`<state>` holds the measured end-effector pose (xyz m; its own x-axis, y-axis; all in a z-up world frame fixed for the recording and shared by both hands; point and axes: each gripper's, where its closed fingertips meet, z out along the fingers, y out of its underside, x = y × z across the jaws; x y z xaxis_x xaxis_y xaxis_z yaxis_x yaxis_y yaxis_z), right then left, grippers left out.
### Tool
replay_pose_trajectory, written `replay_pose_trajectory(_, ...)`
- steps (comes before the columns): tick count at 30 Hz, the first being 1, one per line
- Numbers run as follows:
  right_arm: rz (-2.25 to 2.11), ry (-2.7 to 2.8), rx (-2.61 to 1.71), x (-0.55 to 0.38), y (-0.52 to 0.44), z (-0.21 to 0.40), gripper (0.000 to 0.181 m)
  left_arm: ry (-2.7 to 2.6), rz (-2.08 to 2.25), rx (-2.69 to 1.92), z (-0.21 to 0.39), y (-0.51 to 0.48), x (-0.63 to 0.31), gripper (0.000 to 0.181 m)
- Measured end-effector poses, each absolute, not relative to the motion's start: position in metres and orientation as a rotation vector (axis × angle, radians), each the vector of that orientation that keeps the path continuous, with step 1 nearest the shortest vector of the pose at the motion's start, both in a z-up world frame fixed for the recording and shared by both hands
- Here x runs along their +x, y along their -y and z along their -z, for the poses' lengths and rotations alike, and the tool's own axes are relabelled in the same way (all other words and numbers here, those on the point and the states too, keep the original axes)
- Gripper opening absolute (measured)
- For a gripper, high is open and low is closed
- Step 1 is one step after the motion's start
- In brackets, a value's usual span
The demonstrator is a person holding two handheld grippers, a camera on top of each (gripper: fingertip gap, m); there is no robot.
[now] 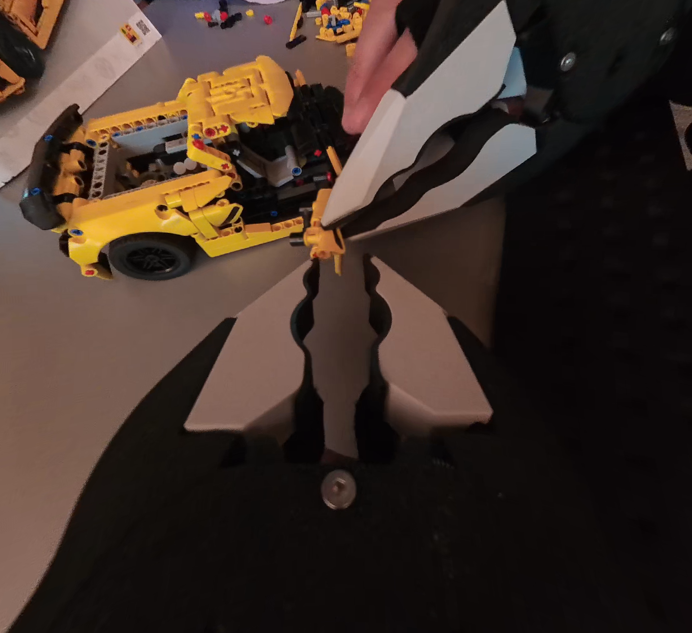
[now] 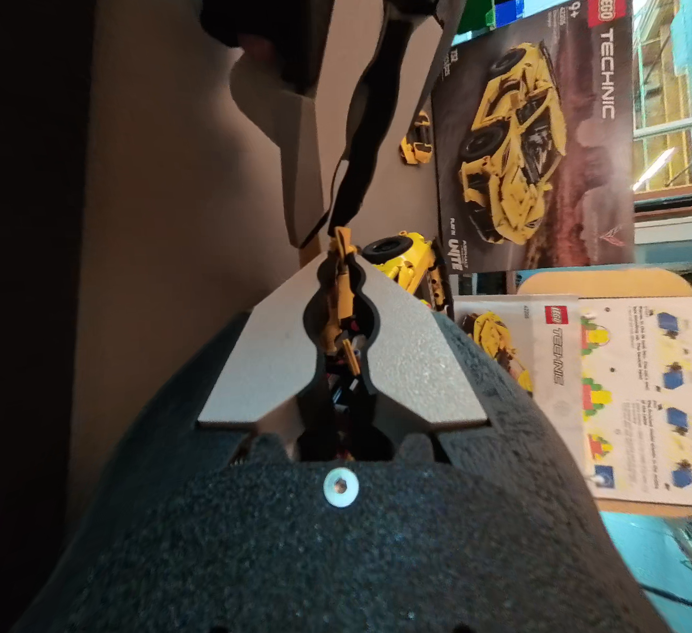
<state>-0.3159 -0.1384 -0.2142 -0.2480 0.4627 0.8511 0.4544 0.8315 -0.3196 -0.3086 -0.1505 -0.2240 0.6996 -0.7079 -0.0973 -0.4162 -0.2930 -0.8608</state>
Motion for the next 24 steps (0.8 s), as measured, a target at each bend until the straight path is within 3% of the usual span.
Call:
replay_pose_trajectory(6, -0.068, 1.83, -0.72, -0.307, 0.144, 0.213, 0.002, -0.894, 0.33, -1.938, 0.231, 0.142, -0.307, 0.027)
replay_pose_trajectory(9, -0.077, 1.806, -0.742, -0.305, 0.143, 0.21, 0.002, -0.905, 0.393, -1.908, 0.226, 0.143, -0.299, 0.016)
replay_pose_trajectory(17, -0.122, 1.822, -0.805, -0.298, 0.143, 0.212, 0.001, -0.898, 0.448, -1.951, 0.23, 0.142, -0.297, 0.014)
replay_pose_trajectory(21, -0.471, 1.873, -0.82, -0.292, 0.184, 0.209, 0.0, -0.816, 0.385, -1.99, 0.232, 0.131, -0.312, 0.01)
replay_pose_trajectory(24, -0.335, 1.814, -0.905, -0.288, 0.159, 0.215, 0.0, -0.82, 0.379, -1.969, 0.229, 0.131, -0.312, 0.001)
